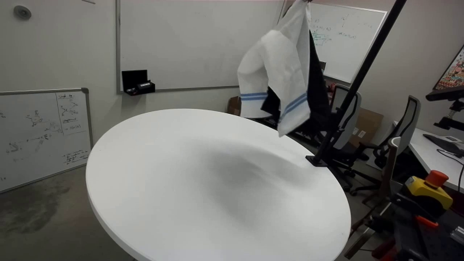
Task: Put the towels on the table
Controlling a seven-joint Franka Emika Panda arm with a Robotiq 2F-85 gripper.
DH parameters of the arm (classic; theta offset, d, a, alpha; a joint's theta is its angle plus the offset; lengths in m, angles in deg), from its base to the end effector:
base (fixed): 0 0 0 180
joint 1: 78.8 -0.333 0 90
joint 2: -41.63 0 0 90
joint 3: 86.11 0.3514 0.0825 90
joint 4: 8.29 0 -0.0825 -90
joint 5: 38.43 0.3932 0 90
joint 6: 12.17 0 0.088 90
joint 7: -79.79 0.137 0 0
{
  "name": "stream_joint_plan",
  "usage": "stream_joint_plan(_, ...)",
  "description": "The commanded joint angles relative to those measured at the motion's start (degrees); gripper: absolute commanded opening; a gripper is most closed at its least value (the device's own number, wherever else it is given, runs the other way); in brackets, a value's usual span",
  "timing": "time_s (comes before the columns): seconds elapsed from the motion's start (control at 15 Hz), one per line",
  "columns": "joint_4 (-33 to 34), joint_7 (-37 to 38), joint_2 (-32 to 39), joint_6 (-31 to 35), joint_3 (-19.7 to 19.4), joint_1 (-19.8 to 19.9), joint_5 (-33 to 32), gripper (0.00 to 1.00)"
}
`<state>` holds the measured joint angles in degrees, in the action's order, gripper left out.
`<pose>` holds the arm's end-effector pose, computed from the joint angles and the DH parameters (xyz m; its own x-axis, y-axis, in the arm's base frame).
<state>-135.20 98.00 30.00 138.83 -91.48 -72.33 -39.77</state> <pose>0.5401 -0.1159 0.5401 0.6968 -0.4547 0.5547 -0.4329 -0.8832 -0.1801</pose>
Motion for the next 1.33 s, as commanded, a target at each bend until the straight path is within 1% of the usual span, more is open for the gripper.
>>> stream_joint_plan(0.0,-1.1,-5.2,-4.8,4.6,1.8,-3.2,4.7,0.0)
stream_joint_plan(0.33,-2.1,-11.2,-7.8,7.6,3.1,-8.6,10.1,0.0)
stream_joint_plan(0.53,-3.9,-14.7,-9.3,6.9,3.0,-11.6,13.1,0.0)
stream_joint_plan(0.73,-6.5,-17.0,-10.7,5.9,2.9,-13.4,15.0,0.0)
stream_joint_plan(0.87,-8.5,-17.6,-11.4,4.5,2.9,-13.6,15.2,0.0)
stream_joint_plan(1.07,-11.7,-18.3,-12.7,2.1,2.7,-12.1,13.2,0.0)
stream_joint_plan(1.27,-13.9,-21.2,-14.5,-1.8,1.8,-10.1,10.5,0.0)
